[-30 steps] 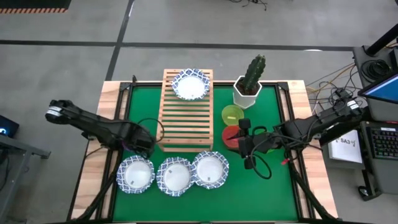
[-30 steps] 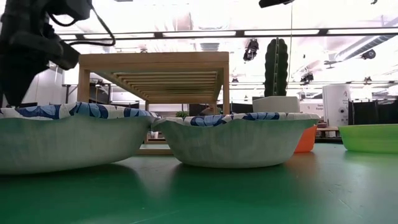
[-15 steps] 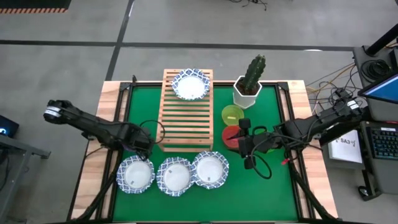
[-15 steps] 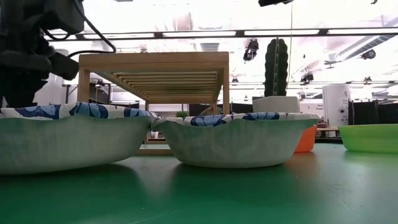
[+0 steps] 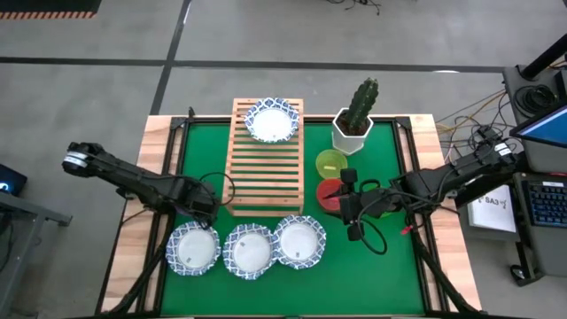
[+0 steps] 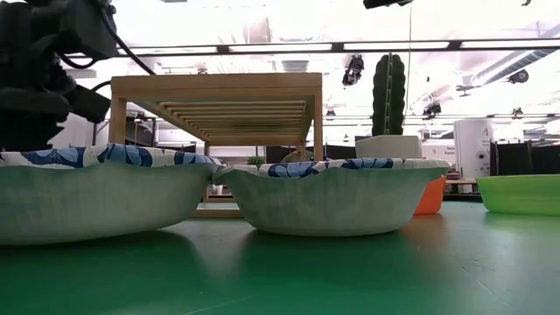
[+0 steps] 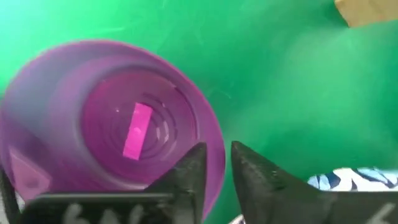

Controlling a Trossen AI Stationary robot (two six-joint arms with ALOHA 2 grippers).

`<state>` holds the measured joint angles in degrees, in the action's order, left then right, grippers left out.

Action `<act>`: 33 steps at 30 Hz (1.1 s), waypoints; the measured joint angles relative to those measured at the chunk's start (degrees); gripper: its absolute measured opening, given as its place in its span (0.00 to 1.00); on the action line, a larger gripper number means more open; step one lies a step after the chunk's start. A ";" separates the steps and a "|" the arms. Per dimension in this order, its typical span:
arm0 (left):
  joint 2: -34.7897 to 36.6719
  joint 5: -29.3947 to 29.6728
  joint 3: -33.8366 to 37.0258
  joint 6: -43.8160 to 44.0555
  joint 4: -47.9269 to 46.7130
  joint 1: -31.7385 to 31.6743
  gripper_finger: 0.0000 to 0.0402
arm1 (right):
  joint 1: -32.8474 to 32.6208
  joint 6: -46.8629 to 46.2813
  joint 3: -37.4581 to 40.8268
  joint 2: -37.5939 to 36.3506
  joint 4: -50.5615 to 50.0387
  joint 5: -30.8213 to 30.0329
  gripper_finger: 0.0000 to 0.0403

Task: Place and stack bowls onto a shelf
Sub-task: Put the purple bowl on the shelf

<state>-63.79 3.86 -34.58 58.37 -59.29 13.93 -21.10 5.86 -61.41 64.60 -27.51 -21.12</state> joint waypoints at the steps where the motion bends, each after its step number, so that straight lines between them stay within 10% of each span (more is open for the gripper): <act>1: -0.12 -0.52 0.02 0.00 -0.01 0.00 0.09 | 0.00 -0.01 0.00 0.00 0.02 -0.02 0.45; 12: -0.57 0.27 -3.93 -0.86 -3.60 0.00 0.00 | 0.00 0.07 0.00 0.00 0.02 -0.02 0.45; 33: -1.45 21.40 -41.98 -11.75 -25.40 0.00 0.00 | -0.52 -0.56 0.00 0.00 -3.26 0.03 0.45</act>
<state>-65.24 25.26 -76.56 46.62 -84.70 13.93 -21.62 5.31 -61.41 64.60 -30.77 -21.09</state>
